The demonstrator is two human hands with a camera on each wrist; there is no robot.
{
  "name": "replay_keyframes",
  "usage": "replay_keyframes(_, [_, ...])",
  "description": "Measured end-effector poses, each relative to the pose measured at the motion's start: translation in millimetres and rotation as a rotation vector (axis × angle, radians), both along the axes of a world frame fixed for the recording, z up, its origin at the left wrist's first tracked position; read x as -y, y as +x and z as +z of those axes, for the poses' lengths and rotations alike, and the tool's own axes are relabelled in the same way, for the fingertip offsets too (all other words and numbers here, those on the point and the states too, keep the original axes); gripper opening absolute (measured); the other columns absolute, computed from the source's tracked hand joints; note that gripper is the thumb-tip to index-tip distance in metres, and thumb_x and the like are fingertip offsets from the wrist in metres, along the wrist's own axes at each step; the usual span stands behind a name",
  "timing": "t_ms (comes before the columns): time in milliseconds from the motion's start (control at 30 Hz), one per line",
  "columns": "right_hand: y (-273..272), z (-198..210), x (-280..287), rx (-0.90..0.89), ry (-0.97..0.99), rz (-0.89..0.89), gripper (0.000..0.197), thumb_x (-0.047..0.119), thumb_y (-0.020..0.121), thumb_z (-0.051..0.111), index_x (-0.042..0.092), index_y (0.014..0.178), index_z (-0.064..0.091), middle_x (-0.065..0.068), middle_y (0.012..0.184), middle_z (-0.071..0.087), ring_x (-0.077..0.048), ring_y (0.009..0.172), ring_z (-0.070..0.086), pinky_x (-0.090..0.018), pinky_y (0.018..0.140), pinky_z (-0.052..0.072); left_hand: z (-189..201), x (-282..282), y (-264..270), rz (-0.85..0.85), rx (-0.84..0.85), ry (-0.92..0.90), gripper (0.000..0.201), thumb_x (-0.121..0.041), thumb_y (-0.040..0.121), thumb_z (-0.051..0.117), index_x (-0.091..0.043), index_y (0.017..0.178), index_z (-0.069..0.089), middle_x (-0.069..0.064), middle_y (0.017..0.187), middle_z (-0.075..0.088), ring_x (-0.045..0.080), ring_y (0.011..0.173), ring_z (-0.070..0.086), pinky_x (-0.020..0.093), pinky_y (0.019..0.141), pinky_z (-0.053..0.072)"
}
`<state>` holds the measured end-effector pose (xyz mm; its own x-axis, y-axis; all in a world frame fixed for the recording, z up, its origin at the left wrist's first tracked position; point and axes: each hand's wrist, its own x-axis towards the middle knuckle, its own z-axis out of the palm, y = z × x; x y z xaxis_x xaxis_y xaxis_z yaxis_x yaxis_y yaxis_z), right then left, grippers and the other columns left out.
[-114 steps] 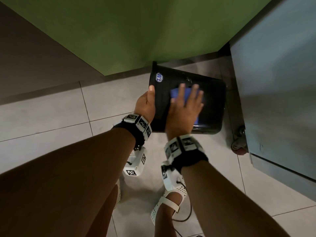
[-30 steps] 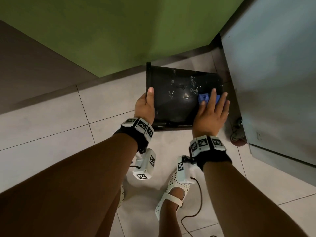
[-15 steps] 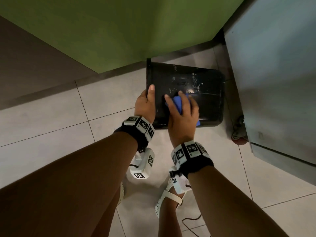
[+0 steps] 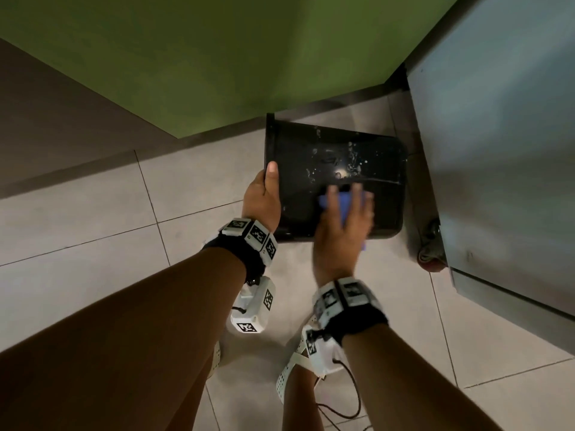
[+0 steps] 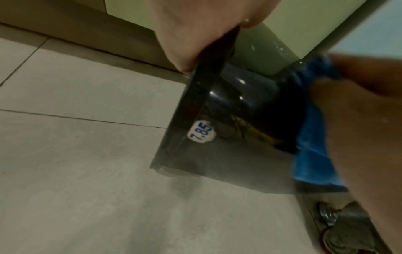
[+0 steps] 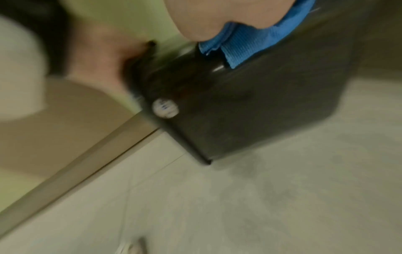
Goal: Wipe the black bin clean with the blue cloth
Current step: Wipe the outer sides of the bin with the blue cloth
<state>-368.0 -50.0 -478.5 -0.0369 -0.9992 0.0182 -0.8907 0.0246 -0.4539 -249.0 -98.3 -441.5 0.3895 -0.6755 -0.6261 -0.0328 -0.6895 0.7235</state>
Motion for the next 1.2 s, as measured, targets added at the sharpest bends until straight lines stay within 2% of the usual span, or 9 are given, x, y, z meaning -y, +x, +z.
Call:
replay_keyframes(167, [50.7,9.5,16.5,-0.036,0.037,0.247,0.059,0.032,0.079,0.056,0.018,0.133,0.038,-0.016,0.144,0.028,-0.037,0.133,0.021,-0.051,0.106,0.023,-7.6,-7.4,1.4,0.038,-0.040,-0.020,0.042,-0.043,0.097,0.029,-0.014,0.101,0.059,0.003,0.094,0.065,0.021,0.092,0.062,0.033,0.086,0.050])
replay_keyframes(333, [49.8,12.8,75.9,-0.016,0.081,0.227,0.052,0.032,0.086,0.031,0.014,0.131,0.049,-0.022,0.143,0.038,-0.044,0.133,0.030,-0.056,0.106,0.025,-6.0,-2.6,2.9,0.008,-0.007,-0.030,0.048,-0.040,0.098,0.026,-0.008,0.110,0.059,0.011,0.105,0.066,0.028,0.101,0.061,0.041,0.092,0.050])
replay_keyframes(400, [50.7,16.4,70.1,0.024,0.115,0.222,0.052,0.031,0.087,0.030,0.014,0.135,0.045,-0.021,0.146,0.032,-0.042,0.136,0.024,-0.054,0.109,0.018,-5.7,-1.3,2.6,0.015,0.003,-0.032,0.046,-0.039,0.099,0.025,-0.010,0.106,0.060,0.010,0.103,0.066,0.027,0.099,0.061,0.040,0.093,0.049])
replay_keyframes(533, [43.6,13.6,13.2,-0.044,0.132,0.257,0.065,0.028,0.080,0.057,0.018,0.138,0.029,-0.016,0.148,0.020,-0.037,0.137,0.016,-0.052,0.109,0.011,-9.3,-5.0,2.2,0.045,-0.043,-0.024,0.041,-0.041,0.098,0.026,-0.018,0.098,0.060,0.007,0.102,0.066,0.023,0.099,0.062,0.036,0.092,0.050])
replay_keyframes(667, [38.5,10.7,2.7,-0.052,0.152,0.288,0.060,0.032,0.082,0.049,0.021,0.137,0.028,-0.013,0.146,0.019,-0.037,0.137,0.017,-0.052,0.107,0.008,-9.2,-6.4,2.9,0.041,-0.031,-0.023,0.042,-0.041,0.098,0.027,-0.016,0.097,0.061,0.010,0.102,0.066,0.024,0.098,0.063,0.037,0.091,0.051])
replay_keyframes(767, [21.1,11.1,40.3,-0.060,0.094,0.125,0.049,0.018,0.087,0.049,0.018,0.135,0.040,-0.021,0.144,0.035,-0.044,0.133,0.030,-0.058,0.106,0.026,-7.0,-6.1,2.7,-0.019,0.085,-0.015,0.044,-0.036,0.099,0.027,-0.008,0.094,0.060,0.013,0.096,0.064,0.025,0.091,0.059,0.032,0.082,0.048])
replay_keyframes(900, [-35.0,5.6,84.6,-0.045,0.224,-0.154,0.048,0.023,0.097,0.040,0.026,0.143,0.028,-0.015,0.154,0.014,-0.036,0.142,0.007,-0.049,0.115,0.009,-2.7,-5.6,1.9,-0.060,0.075,-0.006,0.047,-0.040,0.099,0.023,-0.009,0.097,0.059,0.003,0.092,0.060,0.017,0.089,0.056,0.025,0.079,0.043])
replay_keyframes(1067, [-51.9,-4.6,70.7,0.002,0.229,-0.486,0.047,0.026,0.098,0.035,0.022,0.144,0.026,-0.018,0.153,0.017,-0.038,0.141,0.012,-0.051,0.115,0.018,-2.7,-6.1,0.2,-0.051,0.084,0.006,0.045,-0.039,0.099,0.023,-0.011,0.098,0.058,0.001,0.091,0.059,0.015,0.087,0.054,0.016,0.069,0.040])
replay_keyframes(1200, [-4.5,-2.5,29.4,-0.061,0.065,-0.298,0.044,0.015,0.093,0.045,0.014,0.136,0.042,-0.024,0.145,0.033,-0.045,0.135,0.023,-0.055,0.108,0.020,-4.5,-1.5,1.3,-0.057,0.102,-0.001,0.045,-0.037,0.099,0.025,-0.008,0.108,0.059,0.006,0.101,0.061,0.016,0.091,0.053,0.025,0.080,0.041])
